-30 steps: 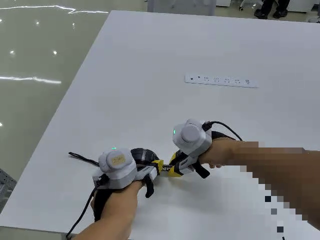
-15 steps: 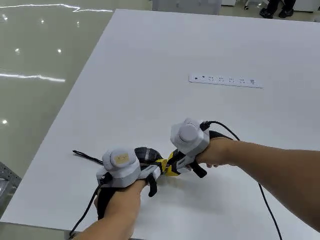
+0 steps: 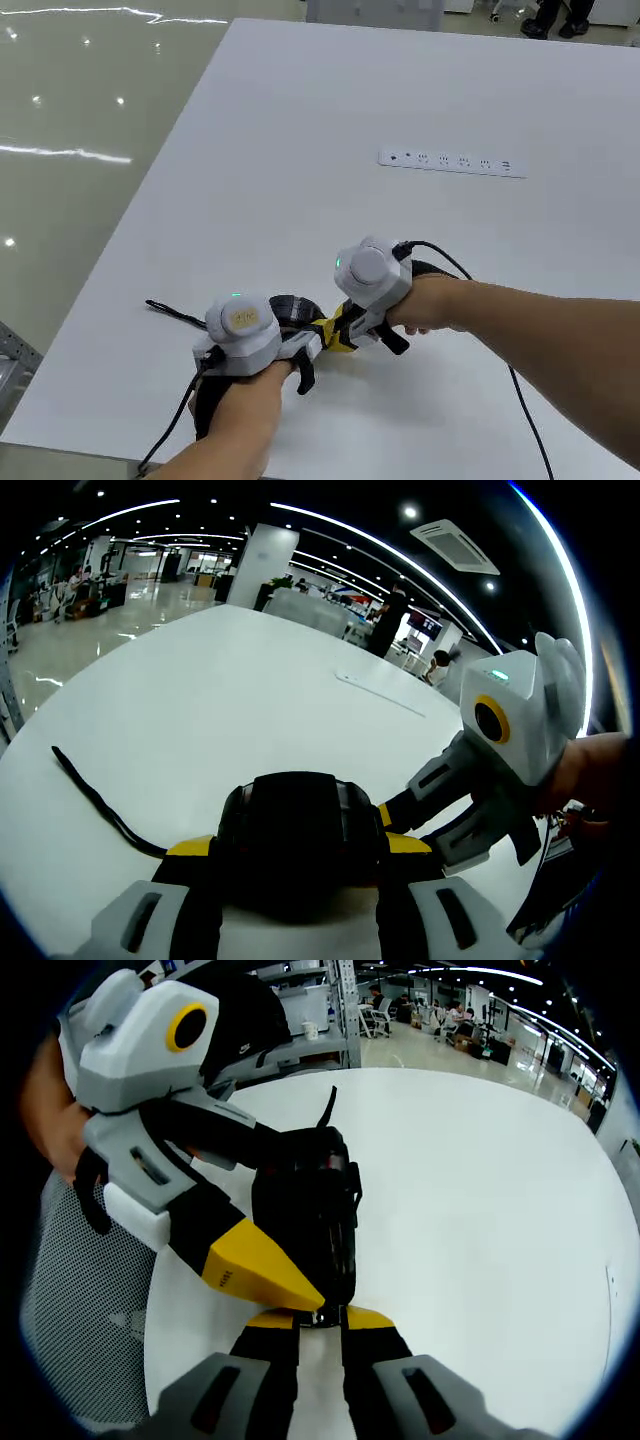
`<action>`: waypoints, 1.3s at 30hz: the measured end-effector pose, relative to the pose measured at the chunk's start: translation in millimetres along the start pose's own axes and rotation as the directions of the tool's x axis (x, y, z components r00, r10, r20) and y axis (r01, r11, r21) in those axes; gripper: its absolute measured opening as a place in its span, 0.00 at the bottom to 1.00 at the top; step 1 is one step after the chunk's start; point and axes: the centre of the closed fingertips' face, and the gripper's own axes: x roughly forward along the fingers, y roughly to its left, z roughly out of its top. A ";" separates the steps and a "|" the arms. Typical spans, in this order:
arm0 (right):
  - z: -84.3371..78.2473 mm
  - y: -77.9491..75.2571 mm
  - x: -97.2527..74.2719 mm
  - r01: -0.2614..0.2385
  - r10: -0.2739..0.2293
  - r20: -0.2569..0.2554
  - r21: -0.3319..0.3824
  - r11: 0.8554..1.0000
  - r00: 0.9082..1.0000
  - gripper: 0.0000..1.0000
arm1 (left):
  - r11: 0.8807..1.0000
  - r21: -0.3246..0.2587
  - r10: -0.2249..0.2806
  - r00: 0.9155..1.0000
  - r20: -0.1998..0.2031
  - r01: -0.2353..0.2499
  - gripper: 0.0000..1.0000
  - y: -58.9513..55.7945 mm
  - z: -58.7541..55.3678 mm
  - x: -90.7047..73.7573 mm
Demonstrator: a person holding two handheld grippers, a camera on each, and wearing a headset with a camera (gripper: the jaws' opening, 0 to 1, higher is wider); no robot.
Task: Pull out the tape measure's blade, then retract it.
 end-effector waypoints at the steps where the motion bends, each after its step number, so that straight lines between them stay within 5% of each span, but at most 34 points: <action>1: -0.2 -0.4 -0.2 0.002 -0.002 0.004 -0.002 1.000 1.000 0.15 | 1.000 -0.004 -0.001 1.000 0.000 0.001 0.59 0.1 0.1 0.0; 29: -2.3 0.7 2.7 0.040 -0.039 0.023 -0.011 0.999 0.999 0.15 | 0.999 0.028 -0.029 1.000 -0.006 0.030 0.61 -1.6 -1.3 -0.2; 34: -1.3 -9.8 -0.3 0.106 -0.105 0.030 -0.023 0.994 0.994 0.27 | 0.992 0.120 -0.043 0.999 -0.005 0.043 0.66 2.3 6.7 -4.2; 39: -5.0 -11.8 -9.4 0.110 -0.110 0.048 -0.002 0.994 0.993 0.36 | 0.969 0.192 -0.165 0.986 0.025 0.157 0.77 6.8 20.6 -6.9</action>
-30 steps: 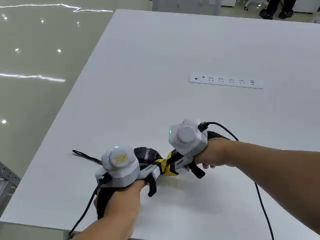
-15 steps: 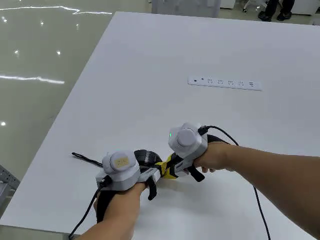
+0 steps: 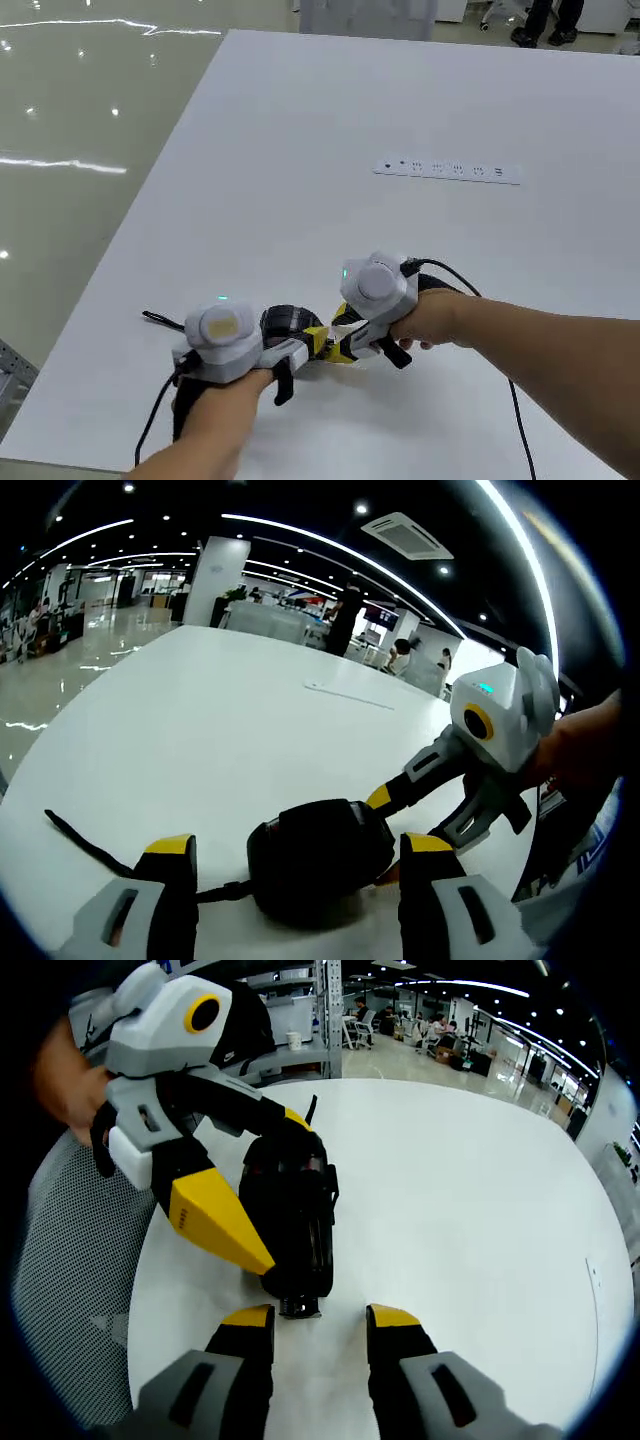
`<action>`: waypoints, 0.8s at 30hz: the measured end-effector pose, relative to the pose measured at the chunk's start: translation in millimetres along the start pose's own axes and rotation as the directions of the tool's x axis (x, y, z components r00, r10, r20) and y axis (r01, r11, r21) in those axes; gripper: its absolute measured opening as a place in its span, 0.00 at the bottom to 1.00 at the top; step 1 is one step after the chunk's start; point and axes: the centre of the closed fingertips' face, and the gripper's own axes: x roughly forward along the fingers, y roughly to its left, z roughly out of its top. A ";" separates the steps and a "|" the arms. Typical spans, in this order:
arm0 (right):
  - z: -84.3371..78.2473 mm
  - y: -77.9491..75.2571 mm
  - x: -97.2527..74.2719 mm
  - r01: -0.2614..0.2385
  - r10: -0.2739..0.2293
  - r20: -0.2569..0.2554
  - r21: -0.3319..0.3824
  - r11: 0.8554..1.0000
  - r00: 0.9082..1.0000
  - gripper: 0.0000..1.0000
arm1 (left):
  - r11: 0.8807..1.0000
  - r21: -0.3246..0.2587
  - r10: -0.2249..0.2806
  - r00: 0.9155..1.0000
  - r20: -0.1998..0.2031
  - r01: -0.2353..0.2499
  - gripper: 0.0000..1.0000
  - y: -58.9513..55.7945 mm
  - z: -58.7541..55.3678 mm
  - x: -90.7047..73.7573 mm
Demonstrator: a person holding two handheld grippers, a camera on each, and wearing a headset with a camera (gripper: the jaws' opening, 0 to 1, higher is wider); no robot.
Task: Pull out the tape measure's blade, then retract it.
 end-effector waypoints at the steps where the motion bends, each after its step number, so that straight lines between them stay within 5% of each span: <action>1: -1.3 -1.4 -3.1 0.008 -0.009 0.005 0.017 1.000 1.000 0.40 | 0.999 0.038 -0.007 1.000 0.015 0.007 0.84 6.6 4.7 -1.9; 5: -3.7 -4.7 -16.6 0.042 -0.047 0.043 0.102 0.994 0.998 0.51 | 0.992 0.108 -0.064 0.998 -0.008 0.065 1.00 20.1 11.3 -9.3; 9: -7.8 -6.0 -32.2 0.094 -0.108 0.078 0.161 0.982 0.991 0.61 | 0.973 0.191 -0.124 0.992 -0.027 0.126 1.00 25.7 19.2 -19.6; 17: -19.6 -5.4 -68.4 0.215 -0.285 0.193 0.317 0.924 0.939 0.83 | 0.950 0.241 -0.184 0.979 -0.086 0.199 1.00 31.2 14.3 -48.3; 24: -40.9 10.2 -92.8 0.260 -0.360 0.226 0.375 0.890 0.905 0.91 | 0.927 0.300 -0.201 0.974 -0.107 0.224 1.00 34.7 -1.0 -67.4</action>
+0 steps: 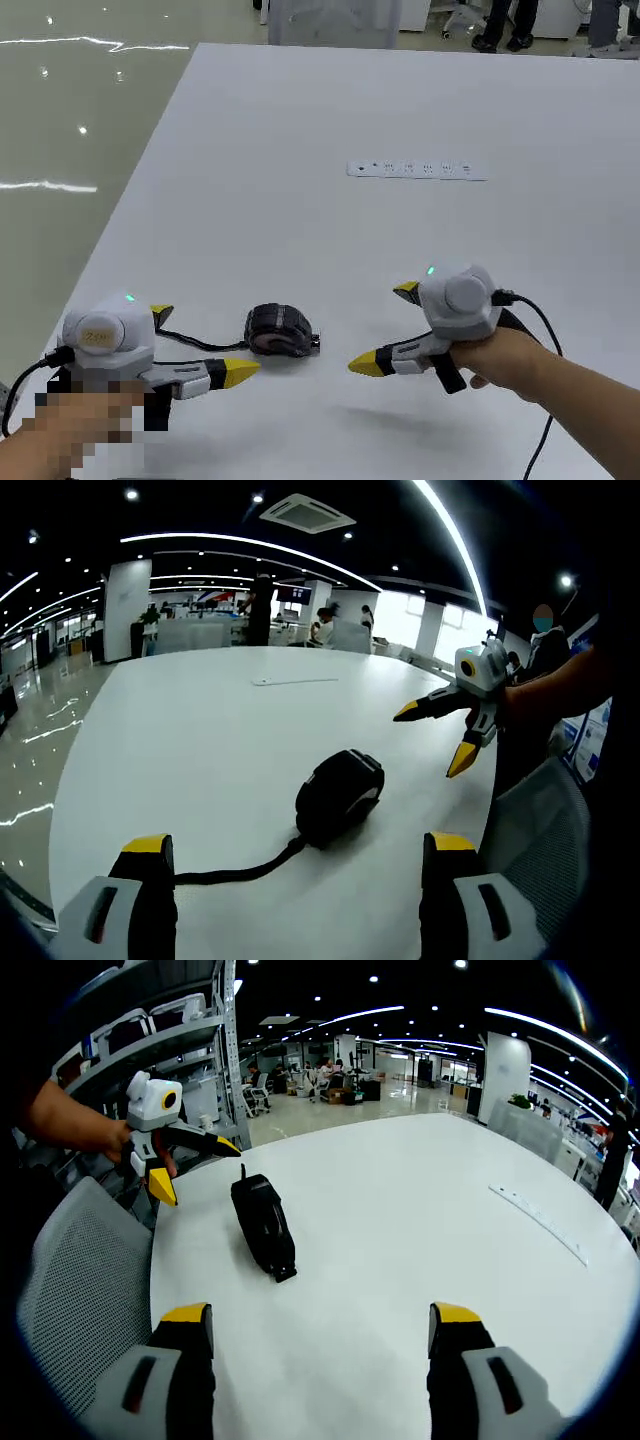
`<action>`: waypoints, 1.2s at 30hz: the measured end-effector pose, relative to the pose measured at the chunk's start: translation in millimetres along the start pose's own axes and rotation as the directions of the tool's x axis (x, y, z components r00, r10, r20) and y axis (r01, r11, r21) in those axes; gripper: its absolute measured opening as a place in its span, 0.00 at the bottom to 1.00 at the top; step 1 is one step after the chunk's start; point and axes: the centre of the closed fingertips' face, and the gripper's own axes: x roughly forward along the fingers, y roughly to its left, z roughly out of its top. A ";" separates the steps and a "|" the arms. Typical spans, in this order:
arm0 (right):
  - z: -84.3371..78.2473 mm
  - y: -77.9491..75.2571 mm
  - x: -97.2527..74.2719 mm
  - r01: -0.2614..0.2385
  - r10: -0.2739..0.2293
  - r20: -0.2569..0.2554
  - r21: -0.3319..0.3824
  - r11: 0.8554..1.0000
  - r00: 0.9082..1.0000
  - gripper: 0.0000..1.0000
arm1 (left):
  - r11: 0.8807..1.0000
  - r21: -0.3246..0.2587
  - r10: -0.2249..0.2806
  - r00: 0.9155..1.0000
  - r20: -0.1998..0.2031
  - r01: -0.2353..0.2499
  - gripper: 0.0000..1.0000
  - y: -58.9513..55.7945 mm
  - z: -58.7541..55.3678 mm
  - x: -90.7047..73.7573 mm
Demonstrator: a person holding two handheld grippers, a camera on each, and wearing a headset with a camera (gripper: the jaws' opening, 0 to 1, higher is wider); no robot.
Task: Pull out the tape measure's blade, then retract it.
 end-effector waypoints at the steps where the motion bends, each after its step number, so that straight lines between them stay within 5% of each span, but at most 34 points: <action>1: -3.8 -0.5 -8.1 0.013 -0.013 0.005 0.009 1.000 1.000 0.91 | 1.000 0.008 0.000 1.000 -0.005 0.000 1.00 0.7 -2.4 -2.2; 4: -14.0 -3.3 -26.9 0.039 -0.040 0.015 0.031 0.999 0.999 0.92 | 1.000 -0.005 0.005 1.000 -0.014 -0.005 1.00 5.4 -5.2 -6.6; 8: -28.7 -7.8 -52.0 0.080 -0.082 0.033 0.063 0.995 0.996 0.93 | 1.000 0.001 0.004 0.998 0.057 -0.004 1.00 8.3 7.8 -14.3; 10: -34.9 -10.8 -61.3 0.101 -0.105 0.040 0.081 0.992 0.994 0.94 | 1.000 -0.008 0.004 0.998 0.055 -0.004 1.00 9.9 8.3 -17.5; 21: -74.9 -26.4 -120.6 0.189 -0.199 0.077 0.120 0.975 0.977 1.00 | 0.998 -0.041 0.044 0.996 0.082 -0.041 1.00 17.0 -4.3 -42.6; 36: -92.3 -32.9 -137.9 0.210 -0.219 0.051 0.131 0.969 0.974 1.00 | 1.000 0.006 0.010 0.999 0.051 -0.011 1.00 9.2 -5.4 -45.1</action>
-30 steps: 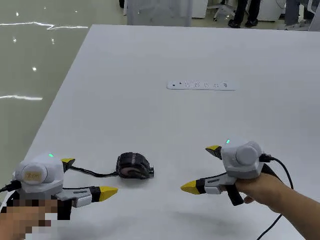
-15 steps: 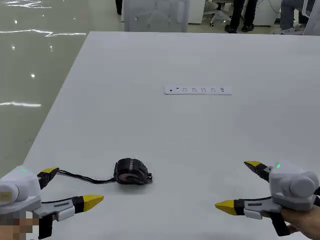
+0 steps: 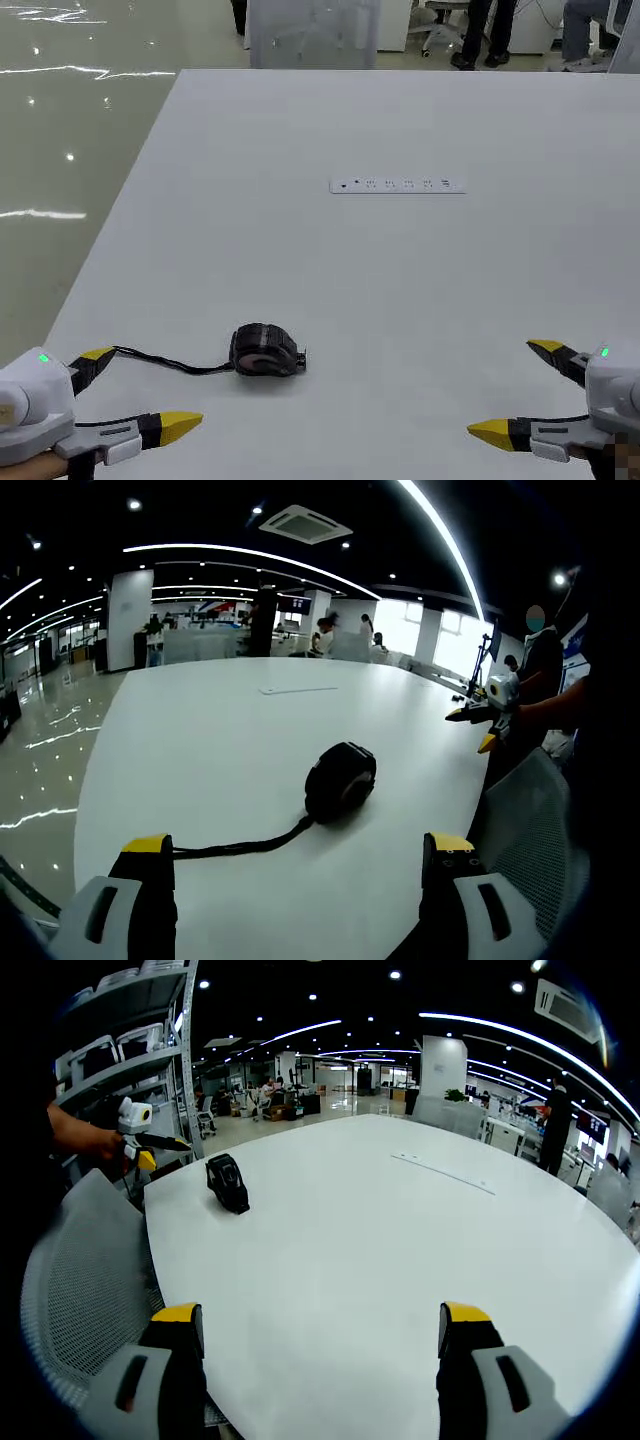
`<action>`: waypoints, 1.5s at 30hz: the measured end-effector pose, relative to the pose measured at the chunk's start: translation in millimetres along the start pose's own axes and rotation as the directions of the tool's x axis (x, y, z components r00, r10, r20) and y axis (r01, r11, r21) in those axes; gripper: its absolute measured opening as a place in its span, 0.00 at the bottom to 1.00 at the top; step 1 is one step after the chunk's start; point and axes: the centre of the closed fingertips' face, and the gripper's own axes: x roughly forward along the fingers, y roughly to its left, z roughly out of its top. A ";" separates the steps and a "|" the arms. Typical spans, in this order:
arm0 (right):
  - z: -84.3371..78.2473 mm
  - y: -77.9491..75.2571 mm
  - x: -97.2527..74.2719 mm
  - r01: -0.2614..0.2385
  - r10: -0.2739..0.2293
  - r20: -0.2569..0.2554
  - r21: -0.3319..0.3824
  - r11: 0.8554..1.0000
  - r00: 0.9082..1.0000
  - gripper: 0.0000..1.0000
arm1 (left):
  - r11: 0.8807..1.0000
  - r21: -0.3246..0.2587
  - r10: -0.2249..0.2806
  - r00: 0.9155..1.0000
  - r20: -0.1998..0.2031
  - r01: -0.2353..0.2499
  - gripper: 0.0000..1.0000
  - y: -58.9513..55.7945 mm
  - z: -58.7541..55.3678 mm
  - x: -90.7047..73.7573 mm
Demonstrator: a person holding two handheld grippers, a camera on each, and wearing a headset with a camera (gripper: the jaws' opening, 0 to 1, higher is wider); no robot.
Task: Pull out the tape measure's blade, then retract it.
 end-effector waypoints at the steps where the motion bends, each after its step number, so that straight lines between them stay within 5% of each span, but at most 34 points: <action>1: -0.9 -2.4 -2.2 0.002 -0.002 -0.001 0.006 1.000 1.000 1.00 | 1.000 -0.001 0.000 1.000 0.000 0.000 1.00 0.5 0.2 -0.7; 7: -4.4 -14.9 -14.2 0.027 -0.028 0.015 0.010 1.000 1.000 1.00 | 1.000 -0.010 0.005 1.000 0.006 -0.005 1.00 4.5 -0.1 -4.7; 45: -12.9 -1.0 -18.5 0.017 -0.017 0.001 0.019 1.000 1.000 1.00 | 1.000 -0.016 0.011 1.000 0.010 -0.011 1.00 6.3 -4.1 -8.9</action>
